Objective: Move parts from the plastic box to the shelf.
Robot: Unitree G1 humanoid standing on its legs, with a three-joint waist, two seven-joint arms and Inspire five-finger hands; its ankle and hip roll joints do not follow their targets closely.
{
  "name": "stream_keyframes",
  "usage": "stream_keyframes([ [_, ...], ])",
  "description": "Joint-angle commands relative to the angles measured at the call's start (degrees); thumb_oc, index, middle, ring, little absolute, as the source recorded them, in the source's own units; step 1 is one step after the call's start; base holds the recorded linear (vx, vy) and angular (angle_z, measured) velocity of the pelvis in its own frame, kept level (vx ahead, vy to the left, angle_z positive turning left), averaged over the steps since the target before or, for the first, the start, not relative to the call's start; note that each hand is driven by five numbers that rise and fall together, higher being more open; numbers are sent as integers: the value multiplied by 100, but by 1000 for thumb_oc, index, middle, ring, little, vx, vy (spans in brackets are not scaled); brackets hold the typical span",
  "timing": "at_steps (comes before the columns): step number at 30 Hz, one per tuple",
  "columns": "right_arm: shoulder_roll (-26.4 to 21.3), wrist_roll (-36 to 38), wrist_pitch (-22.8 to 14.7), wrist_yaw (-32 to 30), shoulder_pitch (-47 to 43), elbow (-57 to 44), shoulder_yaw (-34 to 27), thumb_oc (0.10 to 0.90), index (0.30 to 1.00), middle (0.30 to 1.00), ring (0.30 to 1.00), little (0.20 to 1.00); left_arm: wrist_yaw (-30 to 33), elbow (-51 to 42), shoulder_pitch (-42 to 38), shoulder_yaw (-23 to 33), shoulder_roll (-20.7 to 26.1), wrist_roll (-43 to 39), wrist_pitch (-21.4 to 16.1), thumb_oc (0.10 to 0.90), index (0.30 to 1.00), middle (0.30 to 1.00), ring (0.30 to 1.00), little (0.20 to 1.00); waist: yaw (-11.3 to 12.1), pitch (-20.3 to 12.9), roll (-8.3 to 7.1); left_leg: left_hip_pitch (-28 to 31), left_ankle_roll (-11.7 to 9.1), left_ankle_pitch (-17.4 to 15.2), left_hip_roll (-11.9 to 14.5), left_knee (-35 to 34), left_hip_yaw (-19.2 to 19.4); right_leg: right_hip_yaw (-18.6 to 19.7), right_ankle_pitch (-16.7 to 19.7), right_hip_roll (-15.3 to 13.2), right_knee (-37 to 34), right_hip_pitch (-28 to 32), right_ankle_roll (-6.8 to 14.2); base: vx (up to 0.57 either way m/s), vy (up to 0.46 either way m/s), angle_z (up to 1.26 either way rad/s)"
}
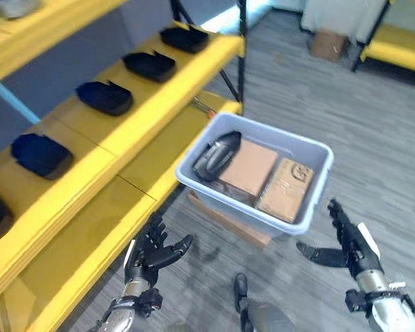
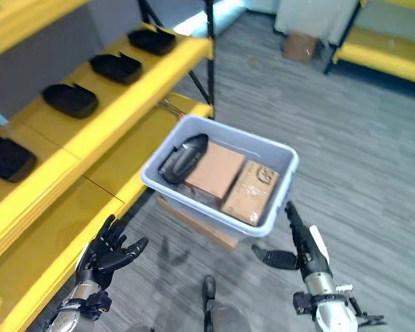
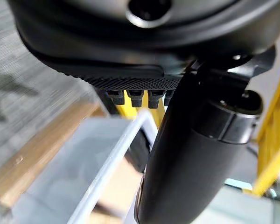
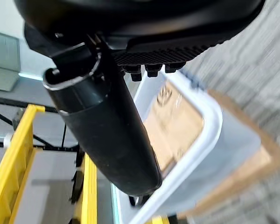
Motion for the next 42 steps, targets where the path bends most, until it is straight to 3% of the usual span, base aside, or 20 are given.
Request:
stream_keyframes([
  [1, -280, 255, -613, -27, -103, -528, 51, 900, 1000, 1000, 1000, 1000, 5, -507, 24, 413, 299, 49, -521, 900, 1000, 1000, 1000, 1000, 113, -164, -181, -677, 174, 1654, -160, -1522, -475, 334, -2, -154, -1527, 1442, 588, 178, 106, -54],
  [4, -371, 212, -621, 0, -200, -362, 158, 900, 1000, 1000, 1000, 1000, 11, -406, 35, 358, 261, 77, -553, 900, 1000, 1000, 1000, 1000, 252, -127, -78, -643, -27, 1960, -387, -2892, -663, 582, -162, -47, -1391, 1597, 646, 270, 151, -72],
  [6, -394, 174, -614, 13, -279, -333, 165, 900, 1000, 1000, 1000, 1000, 32, -350, 30, 375, 226, 127, -569, 900, 1000, 1000, 1000, 1000, 337, -153, 15, -898, -117, 1943, -506, -2969, -695, 726, -297, 48, -1293, 1746, 640, 296, 173, -66],
  [10, -256, 166, -539, 122, -282, -307, 229, 900, 1000, 1000, 1000, 1000, 75, -292, 24, 430, 110, 64, -592, 900, 1000, 1000, 1000, 1000, 492, -372, 65, -476, -116, 1969, -412, -2955, -844, 1185, -619, 28, -1208, 2097, 695, 289, 222, -108],
  [17, -67, 307, -422, 145, -272, -302, 135, 900, 1000, 1000, 1000, 1000, 174, -367, -133, 413, 409, -28, -622, 900, 1000, 1000, 1000, 1000, 399, -699, -181, -537, 210, 1216, -643, -2081, -351, 1333, -455, -734, -1380, 2181, 1112, 217, 260, -68],
  [25, 37, 343, -386, 130, -520, -312, 260, 900, 1000, 1000, 1000, 1000, 235, -392, -354, 335, 693, 7, -572, 900, 1000, 1000, 1000, 1000, 355, -885, -383, -747, 574, 437, -975, -1414, -136, 1481, -74, -1116, -1187, 1903, 1450, 110, 194, -20],
  [29, 87, 347, -368, 167, -510, -312, 273, 900, 1000, 1000, 1000, 1000, 198, -356, -454, 269, 840, 119, -554, 900, 1000, 1000, 1000, 1000, 298, -922, -347, -644, 731, 270, -1143, -1451, -113, 1505, 399, -1125, -797, 1707, 1571, 72, 187, 1],
  [30, 99, 329, -369, 172, -526, -311, 290, 900, 1000, 1000, 1000, 1000, 213, -344, -488, 253, 909, 187, -567, 900, 1000, 1000, 1000, 1000, 249, -890, -288, -428, 825, 192, -1261, -1583, -14, 1417, 826, -1121, -396, 1489, 1596, 59, 208, -2],
  [32, 86, 304, -373, 174, -569, -312, 324, 900, 1000, 1000, 1000, 1000, 224, -345, -504, 262, 933, 202, -564, 900, 1000, 1000, 1000, 1000, 254, -831, -213, -315, 852, 226, -1256, -1737, 73, 1253, 934, -1066, -136, 1257, 1549, 24, 240, -30],
  [33, 85, 272, -389, 157, -590, -318, 355, 900, 1000, 1000, 1000, 1000, 246, -382, -507, 286, 918, 219, -564, 900, 1000, 1000, 1000, 1000, 254, -745, -95, -13, 867, 179, -1316, -2004, 230, 548, 757, -1083, 105, 1034, 1421, 22, 255, -51],
  [34, 83, 272, -389, 157, -593, -318, 355, 900, 1000, 1000, 1000, 1000, 246, -383, -508, 288, 916, 220, -563, 900, 1000, 1000, 1000, 1000, 251, -750, -88, -21, 865, 201, -1309, -2019, 226, 545, 772, -1074, 98, 1023, 1417, 57, 260, -59],
  [37, 40, 301, -373, 192, -594, -293, 360, 900, 1000, 1000, 1000, 1000, 201, -357, -508, 286, 824, 237, -552, 900, 1000, 1000, 1000, 1000, 103, -629, 32, 424, 861, 314, -1382, -2475, 305, 316, 13, -287, 308, 415, 1228, 72, 188, -38],
  [39, 18, 325, -384, 213, -542, -305, 367, 900, 1000, 1000, 1000, 1000, 177, -367, -489, 288, 760, 238, -539, 900, 1000, 1000, 1000, 1000, 102, -590, -33, 611, 833, 358, -1476, -2637, 385, -97, -86, -71, 43, 433, 1065, 63, 86, -11],
  [41, 10, 323, -386, 202, -526, -307, 369, 900, 1000, 1000, 1000, 1000, 166, -371, -481, 287, 741, 248, -525, 900, 1000, 1000, 1000, 1000, 90, -559, -43, 709, 818, 370, -1495, -2677, 368, -188, -136, -29, -93, 573, 1019, 53, 7, -10],
  [42, -8, 325, -392, 200, -490, -318, 395, 900, 1000, 1000, 1000, 1000, 130, -373, -443, 281, 637, 238, -507, 900, 1000, 1000, 1000, 1000, 128, -591, -110, 774, 778, 391, -1527, -2718, 401, -232, -170, 42, -449, 769, 888, 44, -27, 10],
])
